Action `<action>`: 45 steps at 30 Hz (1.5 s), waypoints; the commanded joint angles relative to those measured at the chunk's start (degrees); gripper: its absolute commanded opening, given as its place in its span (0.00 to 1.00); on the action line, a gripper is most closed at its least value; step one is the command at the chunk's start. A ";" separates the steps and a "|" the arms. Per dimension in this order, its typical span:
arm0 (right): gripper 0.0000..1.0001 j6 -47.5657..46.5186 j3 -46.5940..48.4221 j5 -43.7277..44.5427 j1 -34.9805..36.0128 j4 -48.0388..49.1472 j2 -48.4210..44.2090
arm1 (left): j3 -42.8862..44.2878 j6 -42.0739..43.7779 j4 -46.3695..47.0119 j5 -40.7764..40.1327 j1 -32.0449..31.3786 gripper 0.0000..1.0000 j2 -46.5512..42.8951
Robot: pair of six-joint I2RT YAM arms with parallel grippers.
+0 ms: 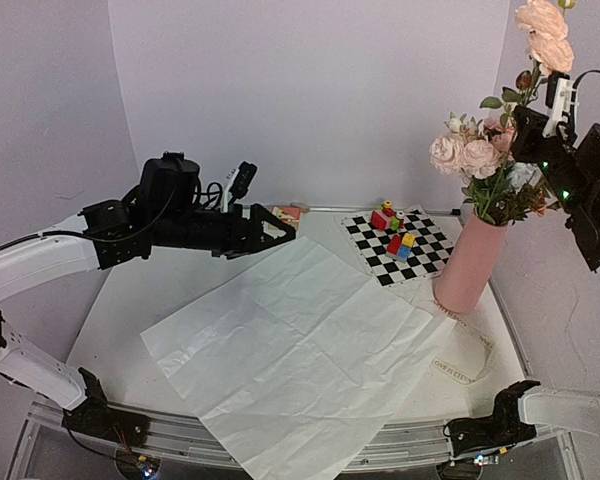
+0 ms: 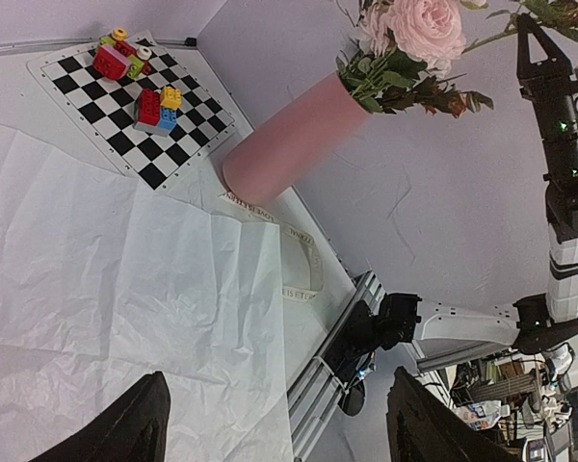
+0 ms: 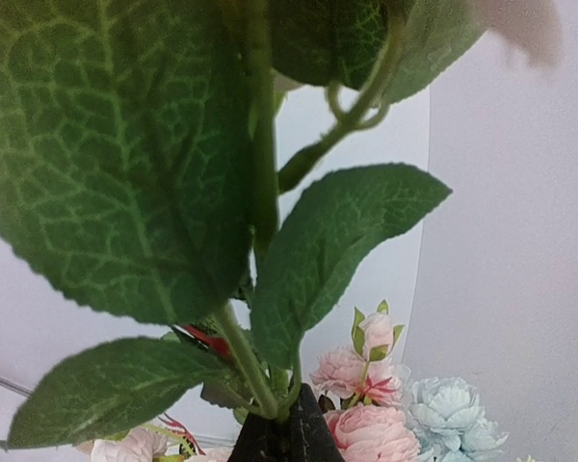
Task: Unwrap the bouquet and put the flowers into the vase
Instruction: Insert the fake flower into the vase.
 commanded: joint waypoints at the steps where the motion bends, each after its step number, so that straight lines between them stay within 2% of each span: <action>1: 0.00 -2.32 -2.51 -1.00 -0.24 4.96 -2.05 | -0.58 -0.33 1.80 0.29 0.11 0.79 -2.22; 15: 0.00 -7.13 -1.97 -3.19 -0.33 5.94 -1.46 | 0.35 -0.15 1.63 0.87 0.11 0.79 -1.21; 27: 0.00 1.60 -9.79 -0.07 -2.18 5.97 -3.51 | -0.26 -0.32 1.54 0.29 0.11 0.78 -1.97; 33: 0.00 4.65 -12.59 4.52 -3.76 6.08 -3.91 | 0.08 -0.17 1.52 0.66 0.11 0.79 -1.48; 45: 0.00 10.82 -18.77 3.25 -6.87 5.02 -3.98 | -0.41 -0.16 1.54 0.85 0.10 0.79 -1.64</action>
